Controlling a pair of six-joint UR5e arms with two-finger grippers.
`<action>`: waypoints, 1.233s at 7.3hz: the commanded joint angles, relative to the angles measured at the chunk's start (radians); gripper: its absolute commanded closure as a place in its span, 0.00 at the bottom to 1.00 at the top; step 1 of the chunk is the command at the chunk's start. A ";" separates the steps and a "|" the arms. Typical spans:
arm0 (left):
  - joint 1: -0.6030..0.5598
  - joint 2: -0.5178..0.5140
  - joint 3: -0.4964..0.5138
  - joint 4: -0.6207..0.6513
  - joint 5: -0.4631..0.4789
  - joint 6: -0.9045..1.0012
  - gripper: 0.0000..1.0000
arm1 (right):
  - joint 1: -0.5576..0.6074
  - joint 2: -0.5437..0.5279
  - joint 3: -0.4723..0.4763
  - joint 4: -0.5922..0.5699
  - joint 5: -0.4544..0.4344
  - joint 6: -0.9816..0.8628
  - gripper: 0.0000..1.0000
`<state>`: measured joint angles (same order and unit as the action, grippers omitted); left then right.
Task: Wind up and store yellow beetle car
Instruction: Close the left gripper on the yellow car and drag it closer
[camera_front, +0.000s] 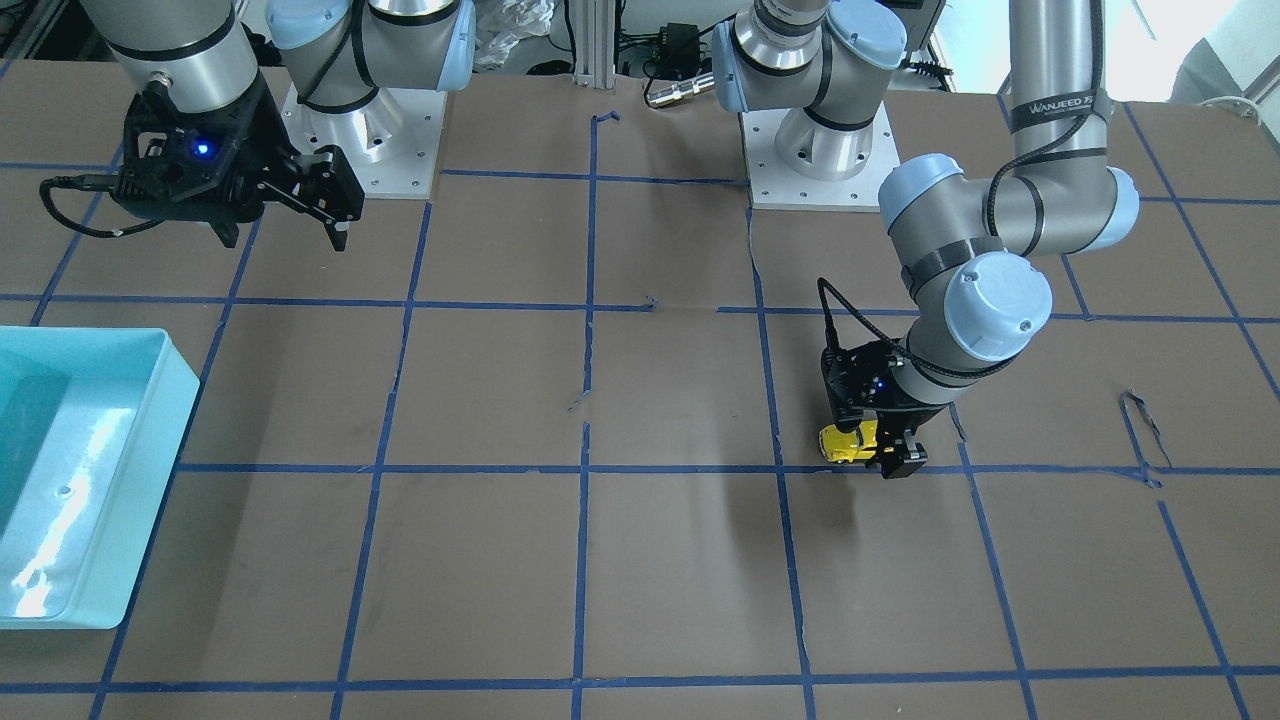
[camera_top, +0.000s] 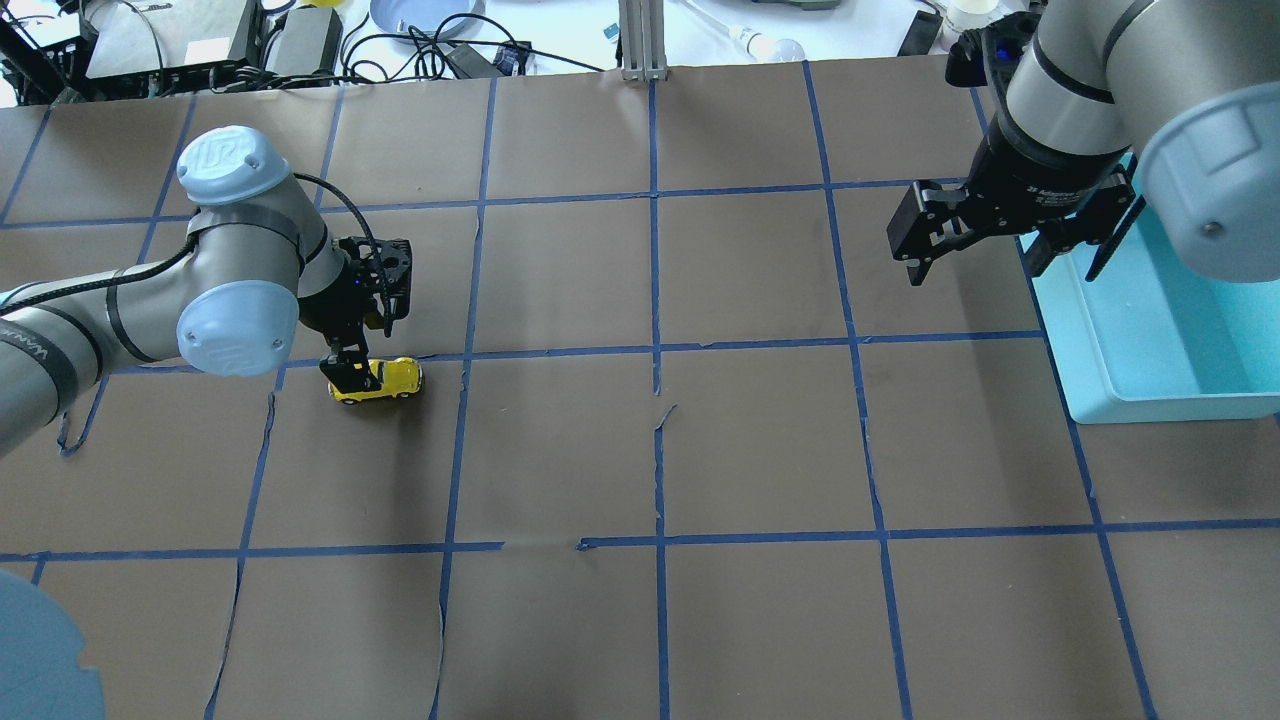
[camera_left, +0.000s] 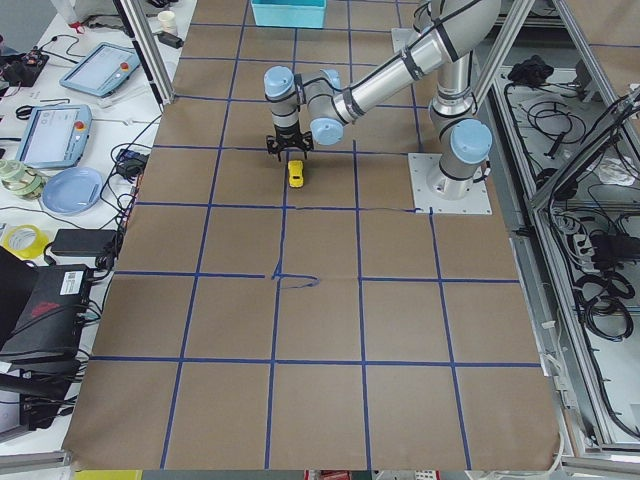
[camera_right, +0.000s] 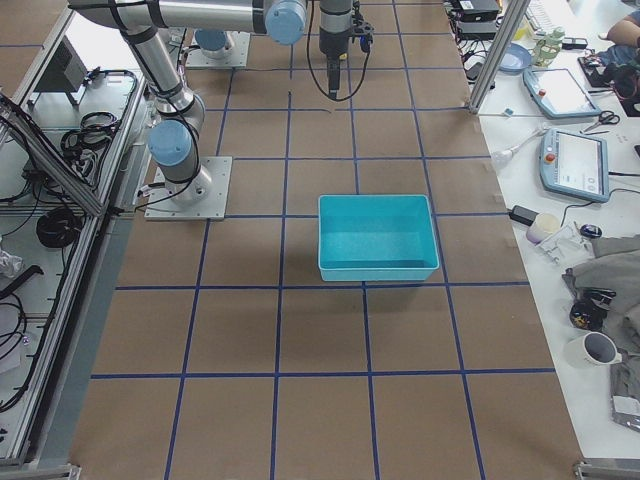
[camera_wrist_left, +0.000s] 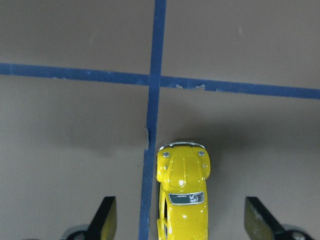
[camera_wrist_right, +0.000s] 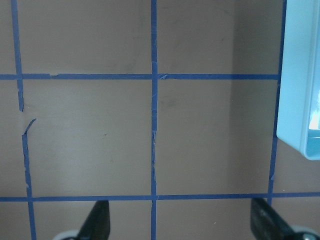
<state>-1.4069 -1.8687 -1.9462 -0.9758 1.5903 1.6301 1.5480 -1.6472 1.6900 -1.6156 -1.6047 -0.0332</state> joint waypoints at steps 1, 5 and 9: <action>0.008 0.002 -0.037 0.050 -0.001 0.002 0.17 | 0.001 0.003 -0.003 -0.013 0.012 0.007 0.00; 0.017 -0.006 -0.080 0.144 -0.001 0.004 0.22 | 0.001 0.004 0.008 -0.015 0.005 -0.002 0.00; 0.019 -0.020 -0.079 0.147 0.000 0.037 0.45 | 0.000 0.004 0.008 -0.003 -0.004 -0.004 0.00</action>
<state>-1.3894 -1.8863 -2.0240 -0.8279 1.5901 1.6655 1.5480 -1.6445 1.6971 -1.6220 -1.6000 -0.0291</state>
